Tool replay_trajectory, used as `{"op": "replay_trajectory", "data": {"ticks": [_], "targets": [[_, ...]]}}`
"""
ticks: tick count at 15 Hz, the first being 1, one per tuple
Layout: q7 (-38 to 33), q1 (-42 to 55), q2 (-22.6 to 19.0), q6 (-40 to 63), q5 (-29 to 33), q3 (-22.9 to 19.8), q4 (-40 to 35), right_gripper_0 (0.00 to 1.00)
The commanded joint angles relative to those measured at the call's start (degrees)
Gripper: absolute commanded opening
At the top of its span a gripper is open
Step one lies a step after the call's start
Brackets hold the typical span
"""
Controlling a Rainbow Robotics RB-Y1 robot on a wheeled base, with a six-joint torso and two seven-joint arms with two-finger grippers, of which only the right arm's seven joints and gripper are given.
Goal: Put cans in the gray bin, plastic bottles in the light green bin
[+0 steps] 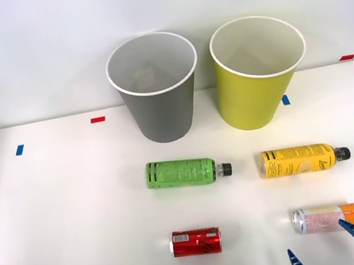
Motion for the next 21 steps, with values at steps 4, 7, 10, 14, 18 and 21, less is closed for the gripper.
{"op": "replay_trajectory", "data": {"ticks": [4,7,10,14,18,21], "targets": [[-5.9,-6.1,-15.1,10.7,-2.7,-3.1,-5.5,1.0],[-8.3,-9.9,-18.6,16.6,-3.2,-3.7,-6.2,1.0],[-9.7,-11.8,-22.4,28.9,-6.6,-5.2,-12.4,1.0],[-8.8,-15.9,-27.7,39.5,-10.7,-5.9,-16.2,1.0],[-1.4,-20.7,-31.5,45.2,-9.8,-4.6,-16.1,1.0],[8.7,-24.3,-32.0,50.8,-13.2,-4.0,-16.2,1.0]]}}
